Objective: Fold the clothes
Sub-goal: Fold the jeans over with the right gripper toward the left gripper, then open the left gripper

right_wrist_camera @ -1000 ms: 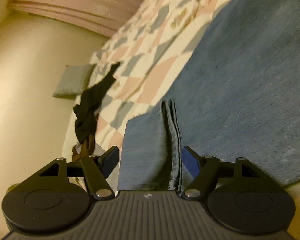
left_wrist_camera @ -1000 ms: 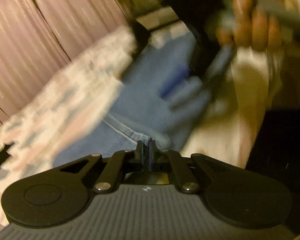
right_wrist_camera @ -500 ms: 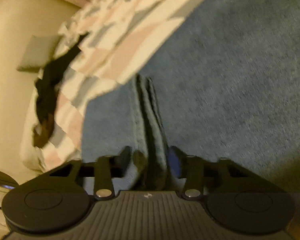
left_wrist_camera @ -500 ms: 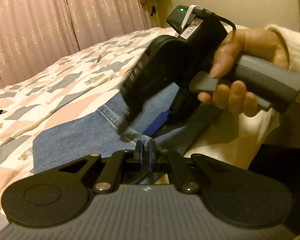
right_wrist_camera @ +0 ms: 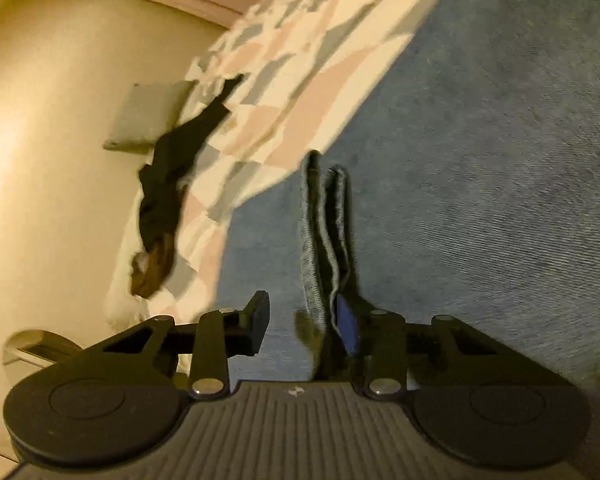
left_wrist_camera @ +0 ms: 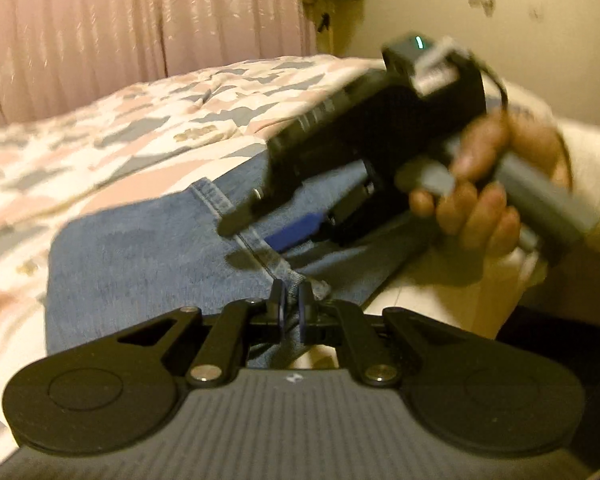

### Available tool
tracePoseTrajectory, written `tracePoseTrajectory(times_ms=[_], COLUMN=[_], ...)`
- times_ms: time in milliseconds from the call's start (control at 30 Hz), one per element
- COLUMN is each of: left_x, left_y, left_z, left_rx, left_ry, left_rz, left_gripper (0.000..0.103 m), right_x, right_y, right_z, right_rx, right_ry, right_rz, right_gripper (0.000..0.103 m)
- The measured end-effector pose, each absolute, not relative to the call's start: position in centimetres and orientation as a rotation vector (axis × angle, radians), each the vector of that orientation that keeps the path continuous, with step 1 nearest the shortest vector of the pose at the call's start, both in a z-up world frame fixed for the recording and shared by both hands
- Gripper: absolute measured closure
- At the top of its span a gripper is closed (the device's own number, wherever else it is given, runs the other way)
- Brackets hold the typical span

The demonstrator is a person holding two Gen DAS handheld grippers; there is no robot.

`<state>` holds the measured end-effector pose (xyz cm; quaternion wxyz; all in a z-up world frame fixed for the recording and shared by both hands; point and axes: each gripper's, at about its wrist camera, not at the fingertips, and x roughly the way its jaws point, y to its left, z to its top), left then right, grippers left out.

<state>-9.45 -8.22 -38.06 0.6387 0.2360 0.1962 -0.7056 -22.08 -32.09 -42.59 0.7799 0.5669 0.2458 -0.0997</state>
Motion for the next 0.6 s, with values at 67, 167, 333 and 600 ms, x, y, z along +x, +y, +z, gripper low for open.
tracePoseTrajectory(times_ms=[67, 167, 333, 600], left_x=[-9.3, -9.4, -9.0, -8.6], left_y=[-8.4, -8.2, -8.4, -7.2], left_z=[-38.3, -38.0, -38.0, -37.2], left_rx=[0.535, 0.525, 0.523, 0.45], left_ry=[0.458, 0.449, 0.464, 0.48], left_rz=[-1.6, -1.59, -1.576, -1.577], left_gripper=[0.1, 0.099, 0.099, 0.099], right_x=[-21.6, -22.2, -21.4, -19.8], right_y=[-32.1, -32.6, -33.4, -33.2], right_z=[-42.8, -42.4, -42.4, -42.9], right_rx=[1.206, 1.194, 1.171, 1.225], right_ry=[0.55, 0.498, 0.524, 0.506], right_rz=[-0.236, -0.308, -0.284, -0.102], right_gripper=[0.073, 0.071, 0.065, 0.064])
